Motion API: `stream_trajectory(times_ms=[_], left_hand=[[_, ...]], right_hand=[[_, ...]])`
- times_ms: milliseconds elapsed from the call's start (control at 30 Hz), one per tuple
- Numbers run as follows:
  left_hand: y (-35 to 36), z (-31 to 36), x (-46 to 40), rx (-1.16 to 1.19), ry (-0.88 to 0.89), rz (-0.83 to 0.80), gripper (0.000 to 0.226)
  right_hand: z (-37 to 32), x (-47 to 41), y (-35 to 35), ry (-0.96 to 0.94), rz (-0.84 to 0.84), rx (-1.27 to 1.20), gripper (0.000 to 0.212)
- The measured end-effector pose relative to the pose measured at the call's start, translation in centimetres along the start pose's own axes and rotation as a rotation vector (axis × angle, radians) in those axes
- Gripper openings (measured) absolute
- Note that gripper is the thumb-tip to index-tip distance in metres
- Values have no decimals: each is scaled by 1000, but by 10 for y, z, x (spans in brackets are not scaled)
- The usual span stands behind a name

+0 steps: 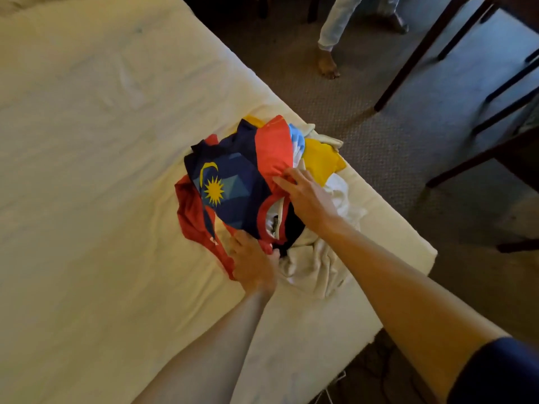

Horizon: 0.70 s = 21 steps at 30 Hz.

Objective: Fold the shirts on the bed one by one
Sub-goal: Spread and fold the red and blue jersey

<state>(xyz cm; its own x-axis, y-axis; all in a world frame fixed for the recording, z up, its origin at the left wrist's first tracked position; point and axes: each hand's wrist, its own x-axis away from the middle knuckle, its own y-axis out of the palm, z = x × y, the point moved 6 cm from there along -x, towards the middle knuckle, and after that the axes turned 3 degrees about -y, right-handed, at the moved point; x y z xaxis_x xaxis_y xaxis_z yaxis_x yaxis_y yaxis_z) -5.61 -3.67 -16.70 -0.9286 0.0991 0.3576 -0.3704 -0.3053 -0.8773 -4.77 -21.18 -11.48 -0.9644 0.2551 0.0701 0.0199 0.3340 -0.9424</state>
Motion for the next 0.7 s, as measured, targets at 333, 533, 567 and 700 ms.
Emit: stream_trajectory(times_ms=[333, 533, 567, 700], left_hand=[[-57, -24, -7, 294, 53, 26, 22], [-178, -39, 6, 443, 142, 253, 19], [-203, -46, 10, 485, 143, 291, 17], [-303, -82, 32, 661, 162, 391, 16]], right_hand=[[-36, -4, -60, -71, 257, -47, 9], [-134, -9, -141, -198, 290, -219, 10], [-158, -8, -157, -224, 287, -262, 11], [-263, -4, -226, -309, 244, -363, 12]])
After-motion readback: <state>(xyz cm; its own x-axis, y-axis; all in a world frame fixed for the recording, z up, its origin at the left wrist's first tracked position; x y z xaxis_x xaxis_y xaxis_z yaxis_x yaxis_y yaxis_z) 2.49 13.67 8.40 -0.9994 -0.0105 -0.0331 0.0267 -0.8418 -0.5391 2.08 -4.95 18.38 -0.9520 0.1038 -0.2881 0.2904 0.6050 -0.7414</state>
